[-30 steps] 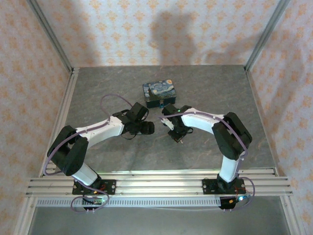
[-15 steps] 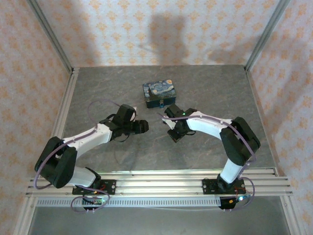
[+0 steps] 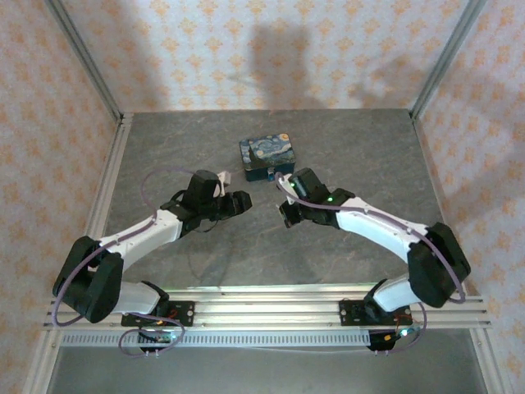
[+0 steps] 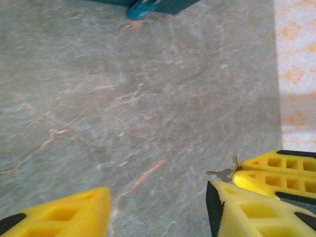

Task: Unlock the padlock with the key

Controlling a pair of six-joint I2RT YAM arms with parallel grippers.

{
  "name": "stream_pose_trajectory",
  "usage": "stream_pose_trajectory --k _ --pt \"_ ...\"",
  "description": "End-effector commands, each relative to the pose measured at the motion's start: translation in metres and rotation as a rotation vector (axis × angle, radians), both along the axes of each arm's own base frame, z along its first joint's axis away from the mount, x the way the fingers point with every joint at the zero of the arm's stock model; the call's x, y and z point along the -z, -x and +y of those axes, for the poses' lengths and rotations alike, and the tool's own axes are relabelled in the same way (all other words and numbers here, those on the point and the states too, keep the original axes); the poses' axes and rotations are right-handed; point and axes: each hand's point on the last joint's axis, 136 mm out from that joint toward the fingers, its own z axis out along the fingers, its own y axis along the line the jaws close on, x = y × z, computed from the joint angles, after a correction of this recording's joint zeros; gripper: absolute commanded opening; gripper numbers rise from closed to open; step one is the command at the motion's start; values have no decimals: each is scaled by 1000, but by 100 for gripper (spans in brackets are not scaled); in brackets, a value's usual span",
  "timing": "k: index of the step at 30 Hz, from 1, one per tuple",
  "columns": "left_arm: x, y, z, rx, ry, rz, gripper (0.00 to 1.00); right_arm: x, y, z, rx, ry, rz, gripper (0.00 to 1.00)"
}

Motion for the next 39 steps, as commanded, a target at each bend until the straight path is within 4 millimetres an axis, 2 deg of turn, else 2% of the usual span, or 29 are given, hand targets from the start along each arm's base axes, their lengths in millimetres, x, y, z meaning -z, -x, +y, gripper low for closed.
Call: stream_pose_trajectory --k 1,6,11,22,32,37,39 --pt "-65 -8 -21 70 138 -153 57 -36 -10 14 46 -170 -69 0" --pt "-96 -4 -31 110 191 -208 55 -64 -11 22 47 -287 -111 0" --pt "-106 -3 -44 138 261 -207 49 -74 -9 31 33 -359 -107 0" --pt "-89 -2 -42 157 166 -229 40 -83 0 43 -22 -424 -72 0" --pt "-86 -9 -47 168 158 -237 36 -89 5 49 -46 -442 -63 0" --pt "-86 -11 -50 179 164 -237 30 -89 5 49 -46 -443 -63 0" --pt "-86 -11 -51 185 170 -235 25 -88 5 49 -45 -442 -60 0"
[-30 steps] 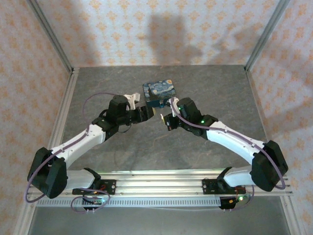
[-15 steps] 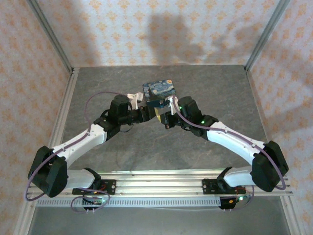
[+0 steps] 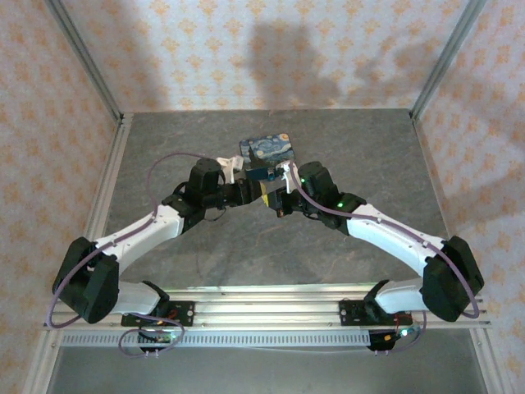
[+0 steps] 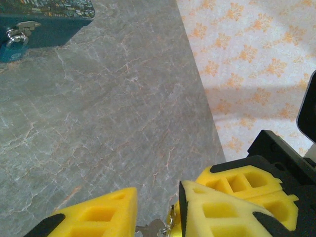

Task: Unlock the padlock with the key

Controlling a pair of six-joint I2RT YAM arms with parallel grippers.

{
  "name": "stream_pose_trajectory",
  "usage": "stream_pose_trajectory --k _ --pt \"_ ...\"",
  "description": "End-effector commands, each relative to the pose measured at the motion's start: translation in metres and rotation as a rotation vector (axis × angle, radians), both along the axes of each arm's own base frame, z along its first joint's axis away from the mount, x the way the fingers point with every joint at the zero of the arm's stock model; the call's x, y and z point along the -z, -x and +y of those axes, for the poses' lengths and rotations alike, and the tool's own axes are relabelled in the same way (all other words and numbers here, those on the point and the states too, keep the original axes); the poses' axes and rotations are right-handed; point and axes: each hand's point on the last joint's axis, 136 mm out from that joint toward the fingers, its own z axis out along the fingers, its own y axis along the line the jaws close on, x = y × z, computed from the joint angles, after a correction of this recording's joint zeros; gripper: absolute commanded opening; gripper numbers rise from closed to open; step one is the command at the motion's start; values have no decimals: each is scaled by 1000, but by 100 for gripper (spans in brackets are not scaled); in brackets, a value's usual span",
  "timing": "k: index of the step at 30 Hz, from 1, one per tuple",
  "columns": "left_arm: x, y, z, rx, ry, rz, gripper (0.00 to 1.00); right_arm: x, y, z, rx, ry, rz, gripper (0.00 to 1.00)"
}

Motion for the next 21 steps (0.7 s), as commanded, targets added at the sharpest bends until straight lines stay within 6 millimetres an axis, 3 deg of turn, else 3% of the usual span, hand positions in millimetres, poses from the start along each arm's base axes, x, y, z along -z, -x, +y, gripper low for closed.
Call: stream_pose_trajectory --k 1,6,9,10,13,14,21 --pt "-16 -5 -9 35 22 -51 21 -15 1 6 -13 -40 -27 0" --pt "-19 -5 -11 52 27 -67 0 -14 0 6 -9 -39 -29 0" --pt "-26 -5 -9 61 3 -128 0 -18 -2 4 12 -38 -29 0" --pt "-28 -5 -8 66 -12 -161 0 -22 -2 2 19 -39 -33 6" --pt "-38 -1 -5 116 -86 -256 0 -33 1 -7 45 -33 -49 37" --pt "-42 2 -5 158 -126 -292 0 -36 4 -12 49 -27 -55 41" --pt "-75 19 3 361 -304 -434 0 -61 42 -27 -63 -69 -73 46"
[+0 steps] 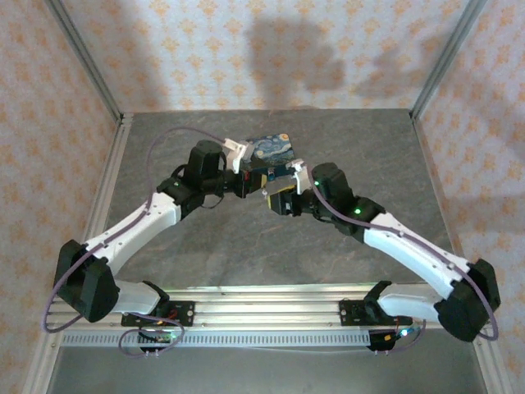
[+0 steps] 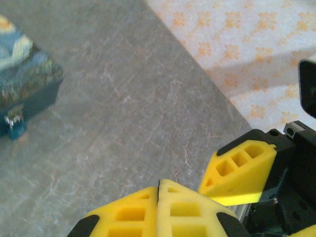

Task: Unlock the padlock with the key

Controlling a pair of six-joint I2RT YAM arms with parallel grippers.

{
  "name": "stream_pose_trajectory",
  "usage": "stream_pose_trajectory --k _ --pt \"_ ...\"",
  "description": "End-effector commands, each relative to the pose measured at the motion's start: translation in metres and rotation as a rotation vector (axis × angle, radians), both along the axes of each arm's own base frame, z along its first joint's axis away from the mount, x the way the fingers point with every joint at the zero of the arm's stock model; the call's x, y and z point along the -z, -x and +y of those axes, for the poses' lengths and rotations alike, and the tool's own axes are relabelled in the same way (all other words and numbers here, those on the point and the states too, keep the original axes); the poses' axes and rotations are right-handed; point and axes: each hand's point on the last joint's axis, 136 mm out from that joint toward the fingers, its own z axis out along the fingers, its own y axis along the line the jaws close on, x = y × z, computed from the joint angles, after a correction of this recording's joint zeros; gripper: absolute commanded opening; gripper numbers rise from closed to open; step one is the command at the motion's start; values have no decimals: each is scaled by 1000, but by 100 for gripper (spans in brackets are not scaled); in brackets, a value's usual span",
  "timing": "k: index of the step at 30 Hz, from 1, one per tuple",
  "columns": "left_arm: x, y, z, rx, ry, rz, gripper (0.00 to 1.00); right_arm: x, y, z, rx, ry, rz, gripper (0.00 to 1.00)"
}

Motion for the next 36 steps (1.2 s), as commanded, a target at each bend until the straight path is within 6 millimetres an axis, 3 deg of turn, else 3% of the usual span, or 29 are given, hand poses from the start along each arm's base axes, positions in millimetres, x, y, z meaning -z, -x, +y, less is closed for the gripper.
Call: stream_pose_trajectory --k 1,5,12,24,36 --pt "-16 28 6 185 -103 -106 0 -16 21 -4 -86 -30 -11 46" --pt "-33 55 -1 372 -76 -139 0 -33 36 -5 -156 -89 -104 47" --pt "-53 80 -3 526 24 -122 0 -58 44 -5 -180 -212 -216 43" --pt "-57 81 -5 543 42 -92 0 -69 50 20 -290 -289 -172 35" --pt "-54 76 -8 534 49 -69 0 -73 51 29 -326 -314 -154 32"
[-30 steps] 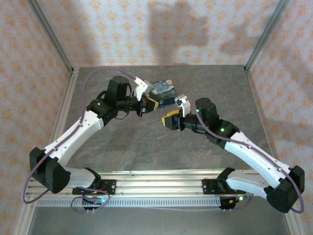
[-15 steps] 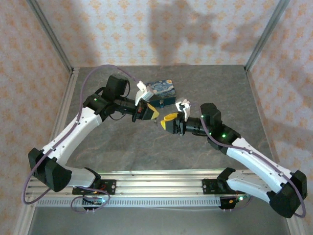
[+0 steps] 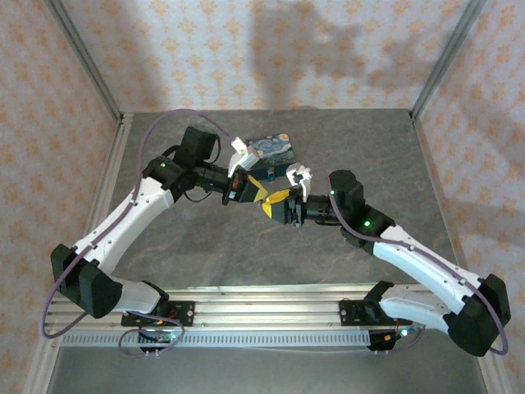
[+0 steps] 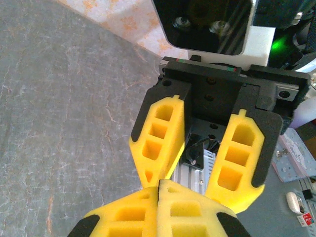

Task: Unlock the padlock with the key

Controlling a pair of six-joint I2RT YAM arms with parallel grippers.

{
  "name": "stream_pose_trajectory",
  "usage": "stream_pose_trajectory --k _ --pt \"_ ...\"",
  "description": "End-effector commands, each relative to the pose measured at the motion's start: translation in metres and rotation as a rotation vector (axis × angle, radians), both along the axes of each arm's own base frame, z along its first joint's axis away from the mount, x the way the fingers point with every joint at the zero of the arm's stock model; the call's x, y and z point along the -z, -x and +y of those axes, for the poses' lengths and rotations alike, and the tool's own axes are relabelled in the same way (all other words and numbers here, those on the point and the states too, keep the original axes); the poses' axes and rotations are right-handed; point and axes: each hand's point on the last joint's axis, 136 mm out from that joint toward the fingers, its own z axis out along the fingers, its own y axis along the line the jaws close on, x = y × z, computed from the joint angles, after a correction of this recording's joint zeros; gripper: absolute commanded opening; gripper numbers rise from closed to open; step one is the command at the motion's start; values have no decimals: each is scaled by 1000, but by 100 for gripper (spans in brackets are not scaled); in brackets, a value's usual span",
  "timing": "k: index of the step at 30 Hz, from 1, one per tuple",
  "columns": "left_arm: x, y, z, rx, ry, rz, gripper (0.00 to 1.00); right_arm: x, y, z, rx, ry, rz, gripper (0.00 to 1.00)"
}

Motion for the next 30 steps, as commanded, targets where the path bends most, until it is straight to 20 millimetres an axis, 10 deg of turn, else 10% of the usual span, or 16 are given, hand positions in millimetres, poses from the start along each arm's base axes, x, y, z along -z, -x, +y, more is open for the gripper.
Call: stream_pose_trajectory --k 1,11,16,22,30 --pt "-12 -1 -1 14 32 -6 0 -27 3 8 -45 -66 -50 32" --pt "-13 0 -1 16 36 3 0 -24 0 16 -70 -65 -21 0" --pt "-12 -2 -1 0 36 8 0 -22 -4 15 -40 -74 -18 0" --pt "-18 -21 5 -134 70 33 41 -19 -14 11 29 -121 -17 0" --pt "-20 -39 23 -309 217 114 42 -15 -28 10 72 -186 25 0"
